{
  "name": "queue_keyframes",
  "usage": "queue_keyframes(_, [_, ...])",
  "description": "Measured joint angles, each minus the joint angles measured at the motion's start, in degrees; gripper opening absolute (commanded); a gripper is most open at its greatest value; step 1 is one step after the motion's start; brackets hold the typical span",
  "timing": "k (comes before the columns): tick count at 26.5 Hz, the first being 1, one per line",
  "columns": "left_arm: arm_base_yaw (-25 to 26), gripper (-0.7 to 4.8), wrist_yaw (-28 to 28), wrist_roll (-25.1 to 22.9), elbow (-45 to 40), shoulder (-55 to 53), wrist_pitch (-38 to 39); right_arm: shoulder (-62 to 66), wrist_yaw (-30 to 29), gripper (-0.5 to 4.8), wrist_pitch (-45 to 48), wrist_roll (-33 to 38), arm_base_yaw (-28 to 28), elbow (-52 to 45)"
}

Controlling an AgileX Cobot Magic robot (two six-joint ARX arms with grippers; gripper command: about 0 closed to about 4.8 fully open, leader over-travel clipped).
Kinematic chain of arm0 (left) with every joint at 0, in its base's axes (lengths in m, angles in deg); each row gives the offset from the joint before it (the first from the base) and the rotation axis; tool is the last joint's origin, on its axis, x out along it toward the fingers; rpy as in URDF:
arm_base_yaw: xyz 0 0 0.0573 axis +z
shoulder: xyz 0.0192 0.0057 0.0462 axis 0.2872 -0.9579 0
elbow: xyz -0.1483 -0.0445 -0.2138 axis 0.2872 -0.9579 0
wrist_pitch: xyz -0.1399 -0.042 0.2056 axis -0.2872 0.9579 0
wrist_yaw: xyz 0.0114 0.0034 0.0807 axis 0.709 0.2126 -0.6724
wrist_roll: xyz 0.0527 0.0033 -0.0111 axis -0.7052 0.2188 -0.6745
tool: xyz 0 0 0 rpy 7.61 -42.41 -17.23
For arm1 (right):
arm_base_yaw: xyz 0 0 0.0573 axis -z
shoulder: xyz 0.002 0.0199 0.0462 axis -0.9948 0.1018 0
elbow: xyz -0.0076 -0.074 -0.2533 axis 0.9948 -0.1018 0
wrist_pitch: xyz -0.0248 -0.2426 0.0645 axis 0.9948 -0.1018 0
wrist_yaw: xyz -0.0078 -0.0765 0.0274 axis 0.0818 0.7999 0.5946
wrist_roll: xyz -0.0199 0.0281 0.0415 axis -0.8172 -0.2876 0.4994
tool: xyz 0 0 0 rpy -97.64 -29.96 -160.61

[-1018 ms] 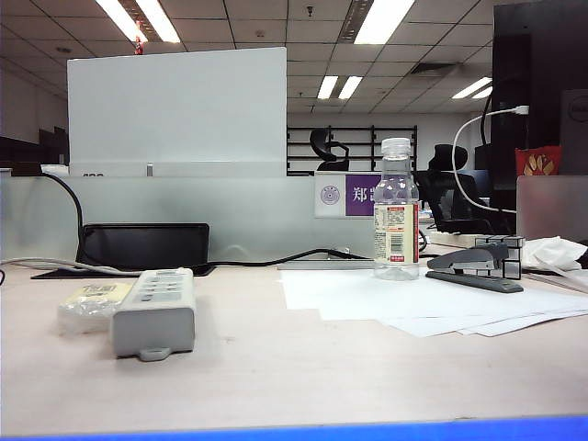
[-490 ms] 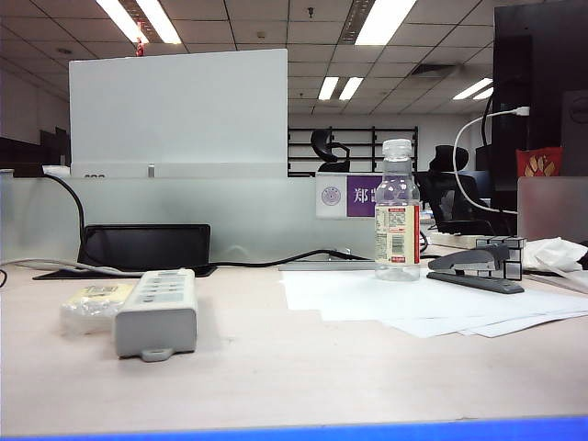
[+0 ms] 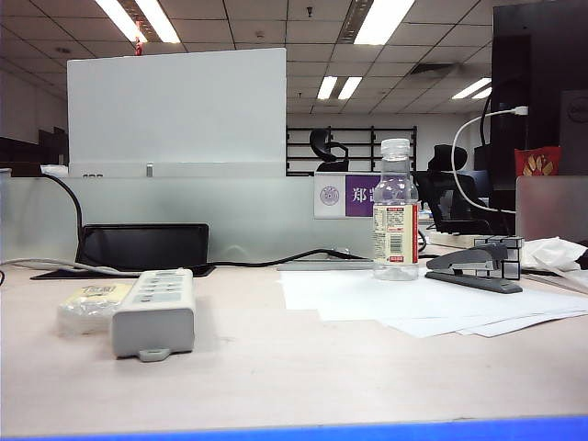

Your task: Press the button on the power strip.

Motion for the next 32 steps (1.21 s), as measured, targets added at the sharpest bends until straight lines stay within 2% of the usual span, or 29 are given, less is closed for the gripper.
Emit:
queue_keyframes(4, [0.00,-0.04,-0.07,0.63,-0.17,0.02,-0.31,-0.68,0.46,0.00,-0.02,0.00,0.00,0.07])
queue_keyframes(9, [0.00,-0.04,-0.15,0.83,-2.71,0.04,-0.42,-0.68,3.93,0.00,-3.04,0.04,0.00,-1.11])
queue_keyframes(16, [0.00,-0.04,-0.15,4.72,-6.93,0.02,-0.24,-0.68,3.69,0.00,-3.74,0.09,0.00,-4.09])
queue_keyframes(32, [0.00,-0.04,-0.15,4.87,-7.50,0.02,-0.22,-0.68,2.86,0.00,-4.04,0.09,0.00,-4.22])
